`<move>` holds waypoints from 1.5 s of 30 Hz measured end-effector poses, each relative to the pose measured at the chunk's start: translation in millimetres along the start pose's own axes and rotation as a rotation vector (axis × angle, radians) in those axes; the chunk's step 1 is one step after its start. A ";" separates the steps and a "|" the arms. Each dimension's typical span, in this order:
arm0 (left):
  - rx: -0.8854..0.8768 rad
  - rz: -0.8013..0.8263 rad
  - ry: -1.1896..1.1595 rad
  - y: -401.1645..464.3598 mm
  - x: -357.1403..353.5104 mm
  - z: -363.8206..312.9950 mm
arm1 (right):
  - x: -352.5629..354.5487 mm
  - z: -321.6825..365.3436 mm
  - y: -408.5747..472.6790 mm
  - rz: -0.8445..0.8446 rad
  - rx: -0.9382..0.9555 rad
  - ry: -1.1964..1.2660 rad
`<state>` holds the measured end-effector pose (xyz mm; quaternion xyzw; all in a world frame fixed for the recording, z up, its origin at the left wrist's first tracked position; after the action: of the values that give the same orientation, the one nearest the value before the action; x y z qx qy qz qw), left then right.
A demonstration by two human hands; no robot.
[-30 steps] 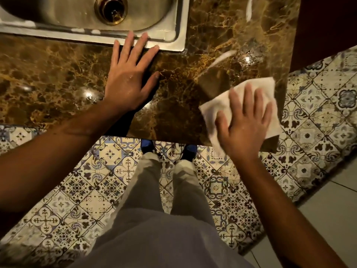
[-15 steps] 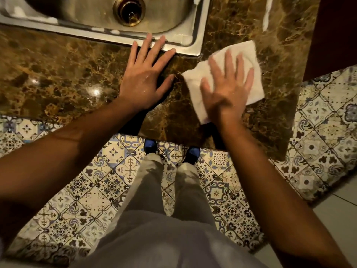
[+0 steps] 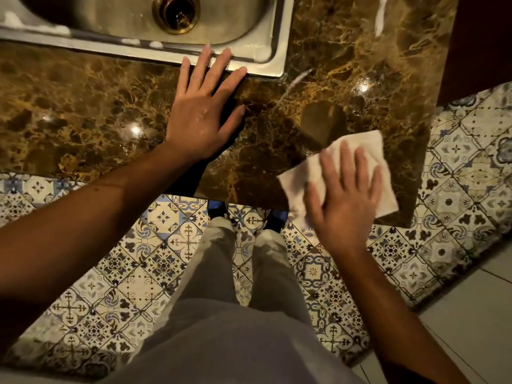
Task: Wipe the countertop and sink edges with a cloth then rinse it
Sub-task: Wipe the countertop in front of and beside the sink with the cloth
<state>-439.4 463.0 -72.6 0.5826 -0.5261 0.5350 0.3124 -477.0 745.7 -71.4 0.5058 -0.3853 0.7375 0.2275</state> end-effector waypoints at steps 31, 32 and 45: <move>0.139 0.031 -0.062 -60.1 5.5 58.6 | 7.5 7.8 22.4 -0.036 -0.010 0.002; 0.171 0.029 -0.061 -71.1 4.9 68.5 | 11.1 3.6 31.3 -0.053 -0.053 0.016; 0.208 -0.008 -0.042 -80.6 1.6 76.1 | 17.2 104.0 115.1 -0.017 -0.163 0.058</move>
<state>-340.9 412.3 -72.7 0.6253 -0.4717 0.5730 0.2413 -507.8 592.6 -74.6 0.4671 -0.4331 0.7162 0.2852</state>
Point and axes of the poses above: each hand's wrist, its own y-axis towards the middle knuckle, its own x-axis out of the back of the hand, z = x × y, the point moved 8 cm from there along y, towards the middle knuckle, and after that the axes turned 15 degrees about z, right-handed, at the moved point
